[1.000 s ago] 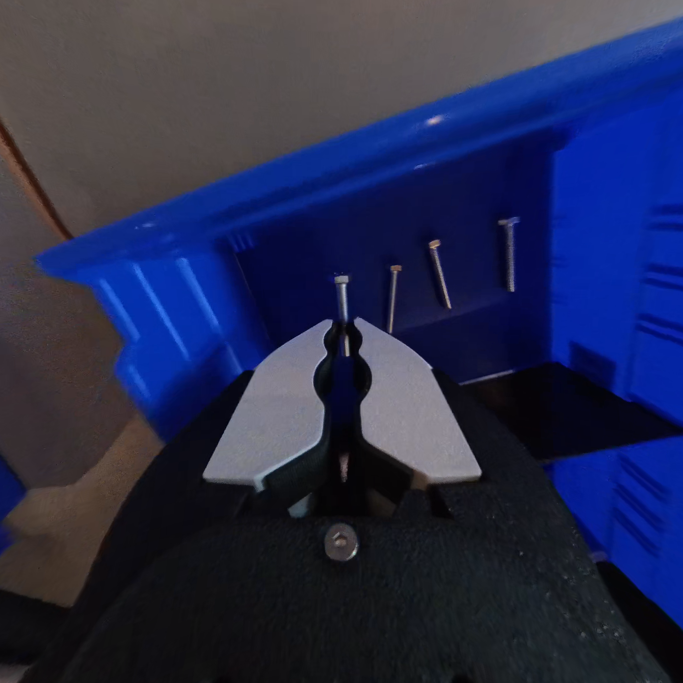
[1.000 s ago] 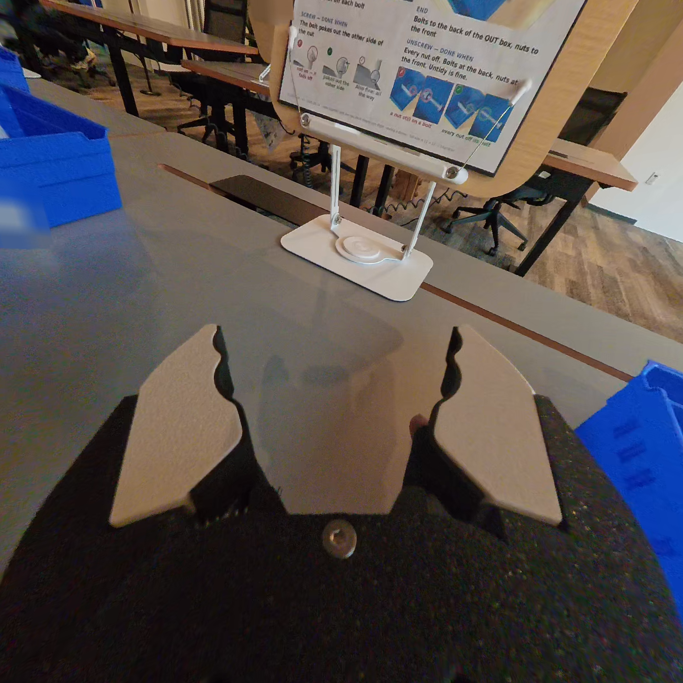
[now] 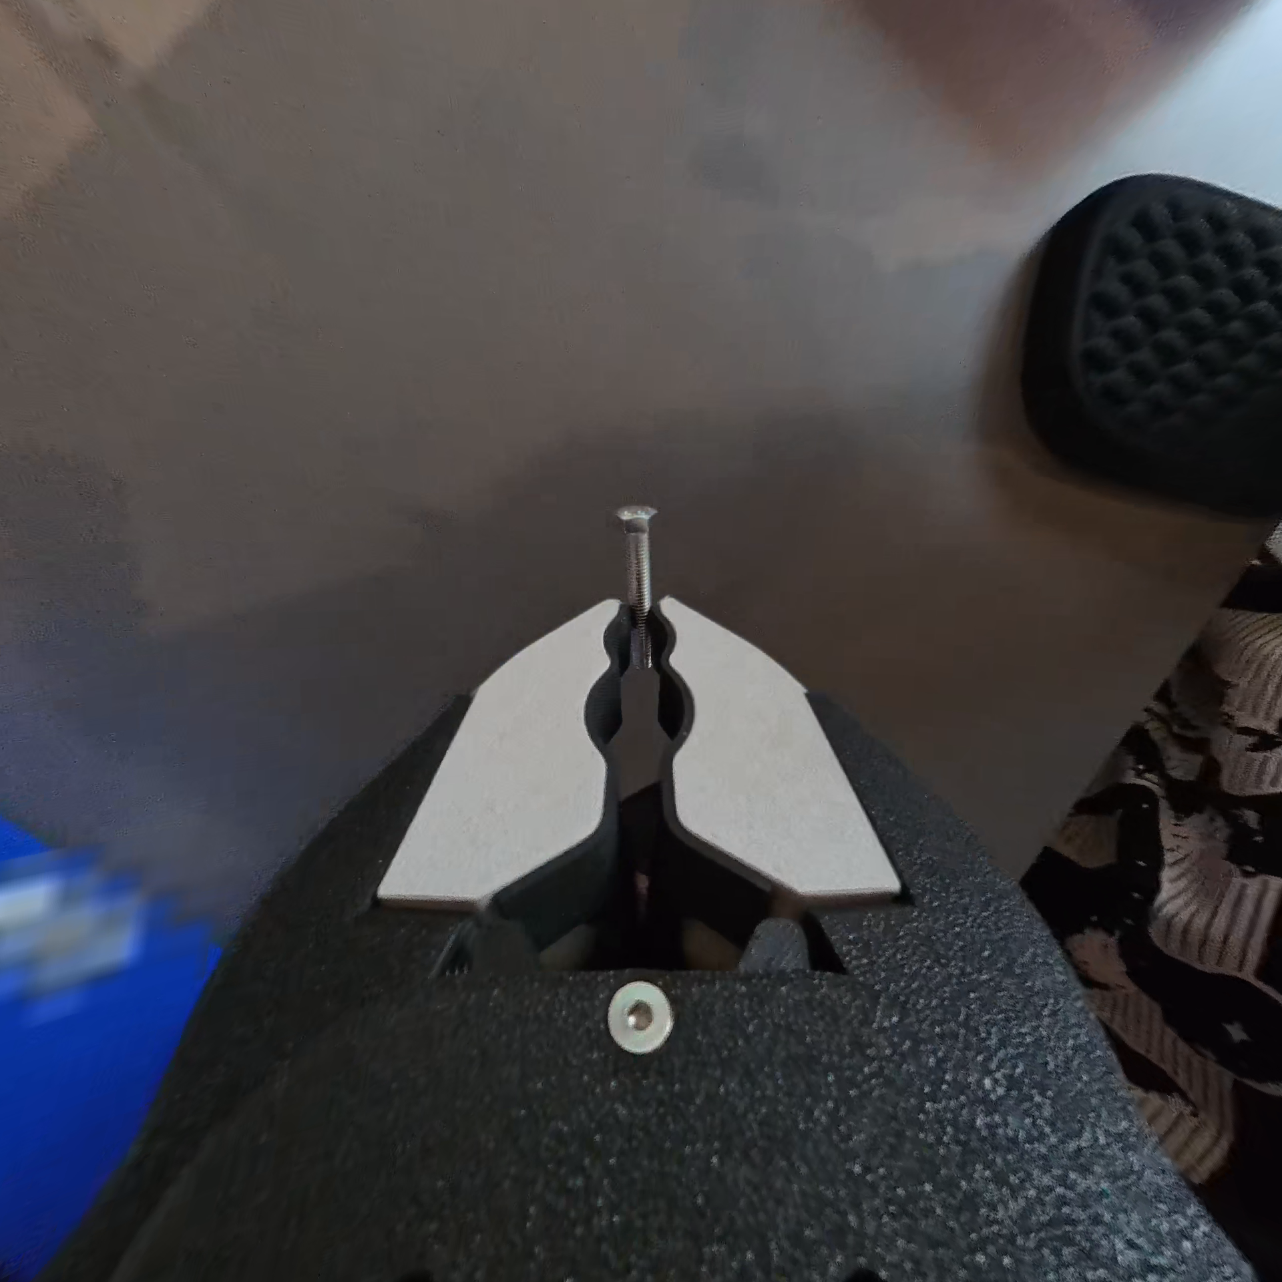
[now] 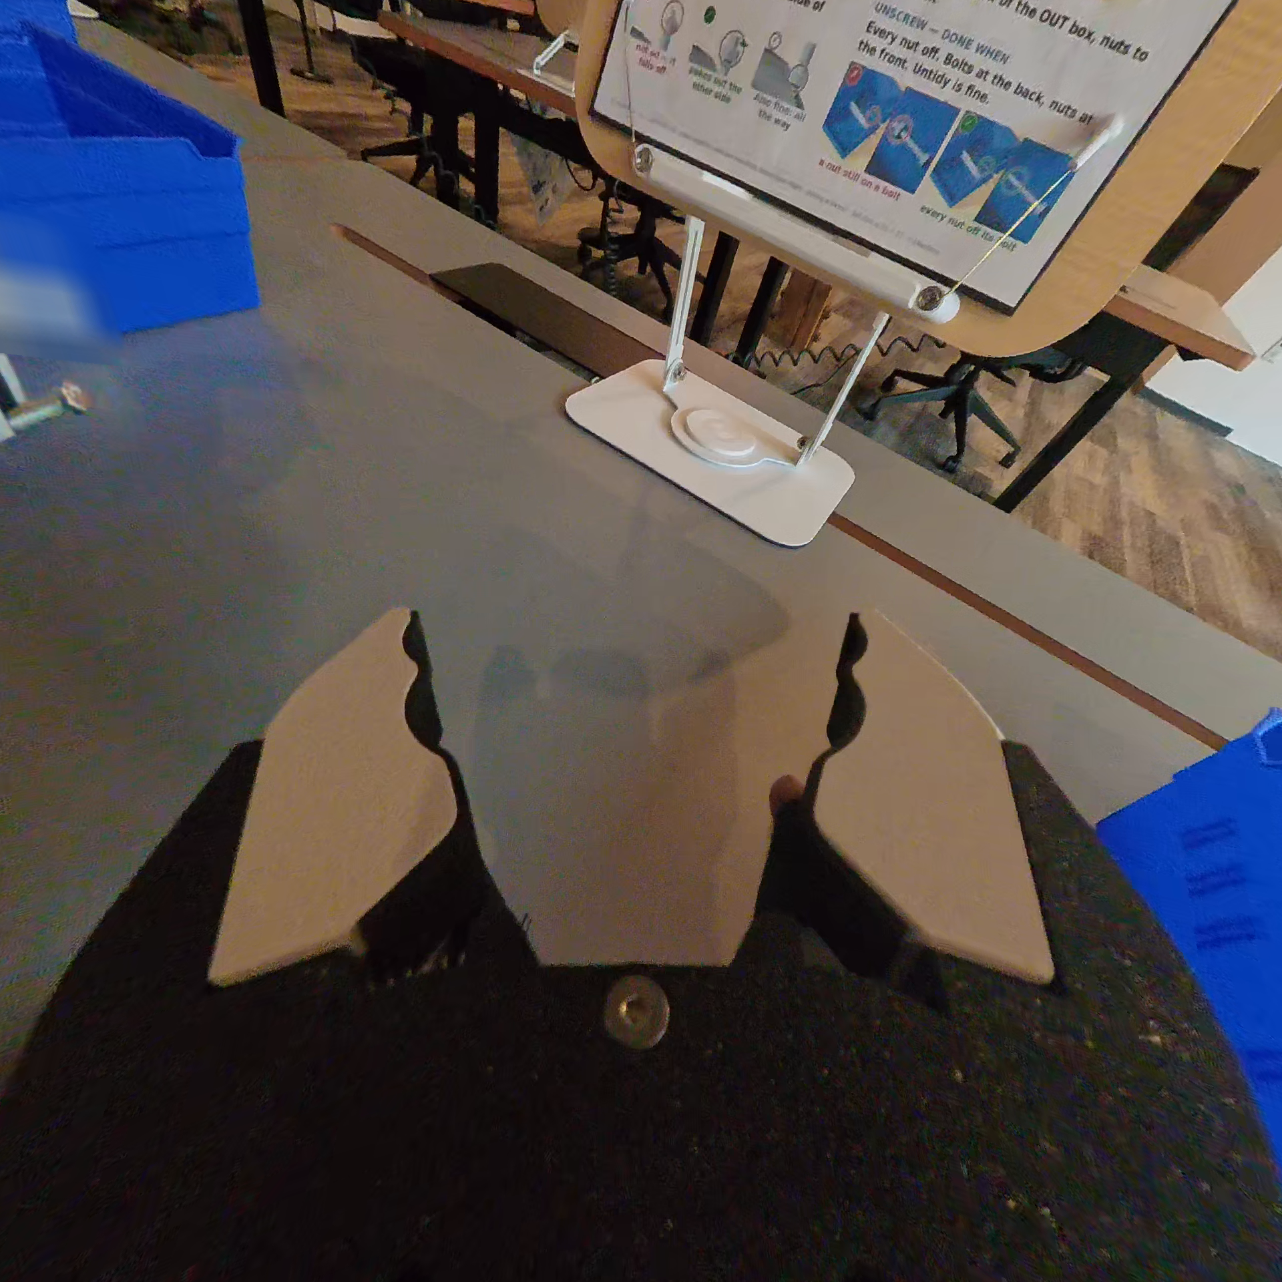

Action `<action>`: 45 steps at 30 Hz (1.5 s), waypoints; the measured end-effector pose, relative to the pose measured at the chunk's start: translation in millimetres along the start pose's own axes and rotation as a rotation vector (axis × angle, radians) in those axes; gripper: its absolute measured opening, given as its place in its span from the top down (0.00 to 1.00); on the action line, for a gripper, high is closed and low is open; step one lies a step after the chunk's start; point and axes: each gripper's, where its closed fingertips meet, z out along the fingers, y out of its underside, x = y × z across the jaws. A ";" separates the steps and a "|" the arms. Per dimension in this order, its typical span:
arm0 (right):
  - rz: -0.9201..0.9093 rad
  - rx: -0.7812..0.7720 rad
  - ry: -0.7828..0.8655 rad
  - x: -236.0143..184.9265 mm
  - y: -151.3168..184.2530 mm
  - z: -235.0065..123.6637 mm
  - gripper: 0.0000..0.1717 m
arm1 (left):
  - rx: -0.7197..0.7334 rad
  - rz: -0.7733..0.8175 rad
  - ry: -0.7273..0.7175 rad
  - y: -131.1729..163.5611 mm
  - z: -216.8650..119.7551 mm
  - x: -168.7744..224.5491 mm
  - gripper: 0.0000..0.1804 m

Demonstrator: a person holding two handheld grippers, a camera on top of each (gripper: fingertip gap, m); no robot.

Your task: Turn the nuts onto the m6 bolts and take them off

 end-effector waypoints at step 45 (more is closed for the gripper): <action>-0.023 -0.066 -0.075 -13.7 15.6 8.2 0.36 | -0.197 -0.066 -0.165 28.6 68.1 20.2 0.84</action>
